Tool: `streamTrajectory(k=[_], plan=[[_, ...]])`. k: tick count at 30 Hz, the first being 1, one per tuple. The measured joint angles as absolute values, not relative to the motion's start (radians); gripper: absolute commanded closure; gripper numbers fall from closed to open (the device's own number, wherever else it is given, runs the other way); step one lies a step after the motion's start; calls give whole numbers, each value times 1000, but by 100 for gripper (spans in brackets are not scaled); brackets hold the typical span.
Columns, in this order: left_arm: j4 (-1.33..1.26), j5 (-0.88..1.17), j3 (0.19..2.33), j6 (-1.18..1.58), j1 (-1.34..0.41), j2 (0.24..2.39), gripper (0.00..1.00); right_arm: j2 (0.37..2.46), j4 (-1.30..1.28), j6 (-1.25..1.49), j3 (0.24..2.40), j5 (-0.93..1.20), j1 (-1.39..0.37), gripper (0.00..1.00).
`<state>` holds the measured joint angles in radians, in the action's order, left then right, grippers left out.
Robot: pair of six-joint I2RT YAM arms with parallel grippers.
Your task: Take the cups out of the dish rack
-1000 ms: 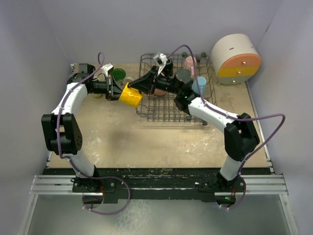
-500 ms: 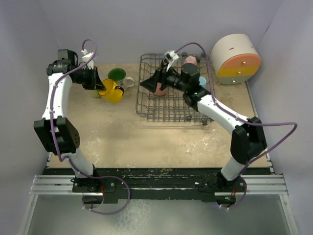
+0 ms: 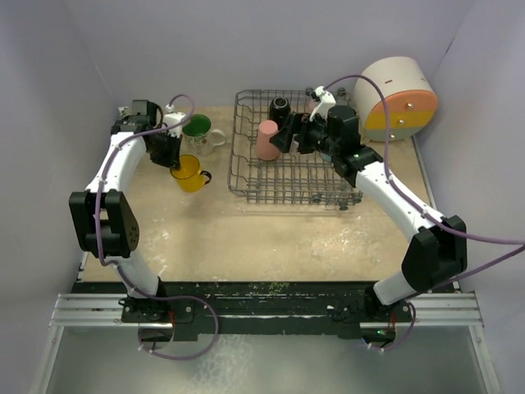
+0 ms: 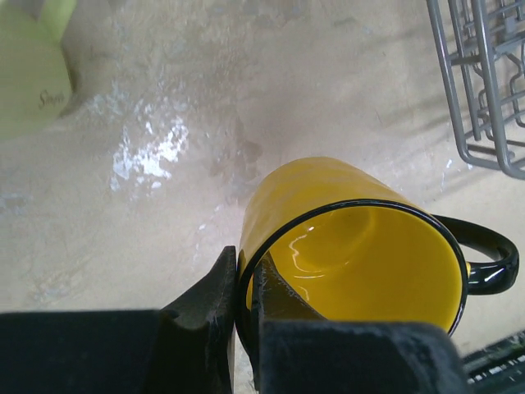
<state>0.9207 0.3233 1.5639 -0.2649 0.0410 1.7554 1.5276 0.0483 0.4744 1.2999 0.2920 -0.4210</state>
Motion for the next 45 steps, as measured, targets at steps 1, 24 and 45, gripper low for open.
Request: streamTrajectory(k=[1, 24, 45], plan=[[902, 302, 1560, -264, 24, 1757, 100, 1515, 32, 474, 1293, 275, -416, 4], [654, 163, 1554, -222, -86, 1977, 100, 1433, -50, 454, 1220, 133, -358, 4], [711, 161, 1590, -253, -93, 1766, 1, 1578, -207, 336, 1304, -202, -357, 0]])
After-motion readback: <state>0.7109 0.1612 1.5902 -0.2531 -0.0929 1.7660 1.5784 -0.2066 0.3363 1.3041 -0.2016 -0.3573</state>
